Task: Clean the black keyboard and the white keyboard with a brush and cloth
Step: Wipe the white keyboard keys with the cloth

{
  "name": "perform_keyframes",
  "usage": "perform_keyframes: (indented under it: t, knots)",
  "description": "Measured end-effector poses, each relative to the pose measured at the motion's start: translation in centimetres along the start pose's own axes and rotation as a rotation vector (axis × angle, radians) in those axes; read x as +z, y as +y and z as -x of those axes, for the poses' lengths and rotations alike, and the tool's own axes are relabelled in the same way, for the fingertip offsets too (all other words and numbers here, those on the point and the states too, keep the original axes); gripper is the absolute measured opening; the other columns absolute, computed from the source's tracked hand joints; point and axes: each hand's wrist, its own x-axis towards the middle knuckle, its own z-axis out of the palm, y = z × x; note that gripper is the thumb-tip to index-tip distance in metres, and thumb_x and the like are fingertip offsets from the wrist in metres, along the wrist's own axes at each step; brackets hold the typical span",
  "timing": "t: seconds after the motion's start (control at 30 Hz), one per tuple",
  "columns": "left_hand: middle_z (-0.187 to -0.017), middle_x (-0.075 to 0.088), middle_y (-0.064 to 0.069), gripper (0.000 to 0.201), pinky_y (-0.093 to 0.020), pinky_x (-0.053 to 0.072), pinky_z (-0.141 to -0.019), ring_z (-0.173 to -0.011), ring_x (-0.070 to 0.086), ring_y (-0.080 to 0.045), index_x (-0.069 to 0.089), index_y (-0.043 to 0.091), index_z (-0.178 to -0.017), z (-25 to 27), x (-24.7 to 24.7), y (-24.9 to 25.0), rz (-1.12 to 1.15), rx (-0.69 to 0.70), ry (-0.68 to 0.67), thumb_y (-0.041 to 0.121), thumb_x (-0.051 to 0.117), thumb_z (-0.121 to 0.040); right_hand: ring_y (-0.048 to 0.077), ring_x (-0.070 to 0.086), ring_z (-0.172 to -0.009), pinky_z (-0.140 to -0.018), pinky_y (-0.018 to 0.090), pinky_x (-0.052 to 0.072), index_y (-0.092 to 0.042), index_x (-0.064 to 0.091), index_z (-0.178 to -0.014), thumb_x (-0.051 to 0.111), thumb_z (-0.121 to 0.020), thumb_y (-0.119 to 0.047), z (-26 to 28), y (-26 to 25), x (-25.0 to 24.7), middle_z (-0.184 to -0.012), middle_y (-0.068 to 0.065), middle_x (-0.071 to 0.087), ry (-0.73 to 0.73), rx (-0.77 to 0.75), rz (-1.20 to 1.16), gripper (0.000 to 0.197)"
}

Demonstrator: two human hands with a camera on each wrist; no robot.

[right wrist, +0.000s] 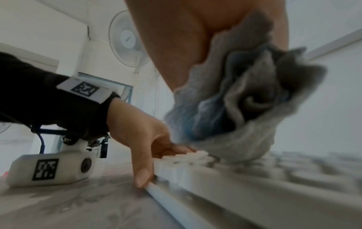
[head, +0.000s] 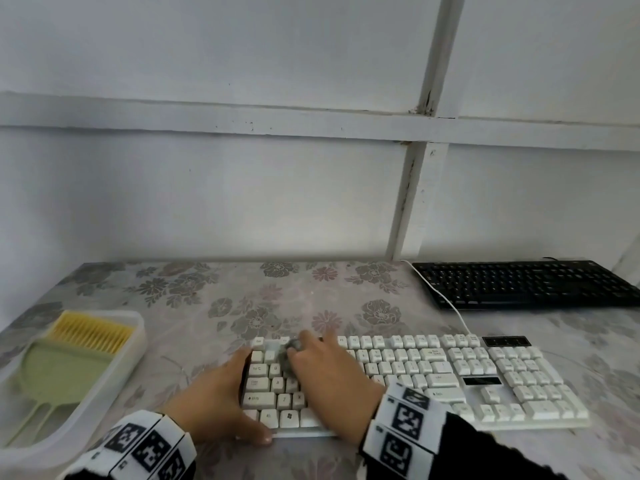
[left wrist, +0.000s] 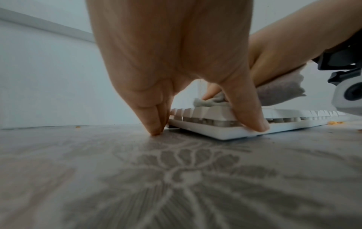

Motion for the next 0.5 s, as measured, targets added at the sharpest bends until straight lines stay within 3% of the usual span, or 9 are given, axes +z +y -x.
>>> perform_keyframes:
  t: [0.07, 0.17, 0.27, 0.33, 0.37, 0.43, 0.5]
  knots:
    - [-0.102, 0.043, 0.030, 0.115, -0.012, 0.033, -0.079, -0.099, 0.046, 0.002, 0.011, 0.037, -0.140, 0.1, 0.1, 0.0, -0.013, -0.002, 0.001, 0.047, 0.084, -0.052, 0.033, 0.038, -0.122, -0.105, 0.045, 0.036, -0.008, 0.057, -0.121, 0.050, -0.092, -0.001, 1.0, 1.7, -0.2, -0.129, 0.011, 0.048, 0.005, 0.005, 0.003, 0.032]
    - [-0.105, 0.043, 0.028, 0.115, -0.013, 0.033, -0.084, -0.101, 0.046, 0.001, 0.011, 0.037, -0.140, 0.1, 0.1, 0.1, -0.013, 0.002, -0.012, 0.048, 0.083, -0.052, 0.029, 0.040, -0.119, -0.095, 0.039, 0.038, -0.011, 0.060, -0.117, 0.045, -0.094, -0.004, 2.1, 4.2, -0.6, -0.125, 0.008, 0.049, -0.014, 0.059, -0.005, 0.029]
    - [-0.103, 0.043, 0.028, 0.115, -0.014, 0.033, -0.086, -0.103, 0.046, 0.000, 0.011, 0.036, -0.141, 0.0, 0.1, 0.1, -0.005, 0.001, -0.015, 0.048, 0.083, -0.052, 0.023, 0.049, -0.100, -0.094, 0.038, 0.037, -0.016, 0.065, -0.092, 0.046, -0.090, -0.004, 1.9, 5.4, -1.6, -0.104, 0.005, 0.050, -0.040, 0.100, -0.055, 0.022]
    - [-0.100, 0.043, 0.028, 0.114, -0.014, 0.033, -0.085, -0.101, 0.046, -0.001, 0.011, 0.036, -0.140, 0.0, 0.1, 0.1, -0.011, -0.002, -0.010, 0.047, 0.083, -0.053, 0.021, 0.048, -0.093, -0.095, 0.037, 0.040, -0.025, 0.052, -0.064, 0.051, -0.089, -0.008, 1.2, 4.6, -2.4, -0.096, -0.001, 0.041, -0.055, 0.092, -0.139, 0.031]
    - [-0.099, 0.043, 0.028, 0.112, -0.013, 0.033, -0.083, -0.100, 0.046, 0.000, 0.013, 0.037, -0.139, 0.0, 0.1, 0.0, -0.011, 0.000, -0.006, 0.047, 0.083, -0.053, 0.021, 0.045, -0.094, -0.095, 0.037, 0.041, -0.026, 0.046, -0.059, 0.052, -0.090, -0.011, 0.6, 3.8, -2.6, -0.097, -0.002, 0.039, -0.062, 0.077, -0.178, 0.035]
    - [-0.098, 0.045, 0.030, 0.107, -0.011, 0.035, -0.077, -0.097, 0.048, 0.001, 0.016, 0.041, -0.134, -0.1, 0.1, 0.0, 0.000, 0.015, -0.002, 0.046, 0.084, -0.051, 0.020, 0.040, -0.091, -0.091, 0.036, 0.042, -0.019, 0.055, -0.067, 0.051, -0.090, -0.012, -0.6, 1.7, -2.7, -0.097, -0.001, 0.039, -0.055, 0.013, -0.218, 0.024]
    - [-0.101, 0.048, 0.030, 0.103, -0.008, 0.037, -0.072, -0.094, 0.050, 0.005, 0.016, 0.045, -0.127, -0.3, 0.1, -0.2, 0.028, 0.024, -0.007, 0.044, 0.085, -0.050, 0.022, 0.038, -0.089, -0.083, 0.036, 0.039, -0.010, 0.065, -0.087, 0.050, -0.091, -0.013, -1.6, -0.1, -2.3, -0.098, 0.004, 0.039, -0.052, -0.048, -0.192, 0.016]
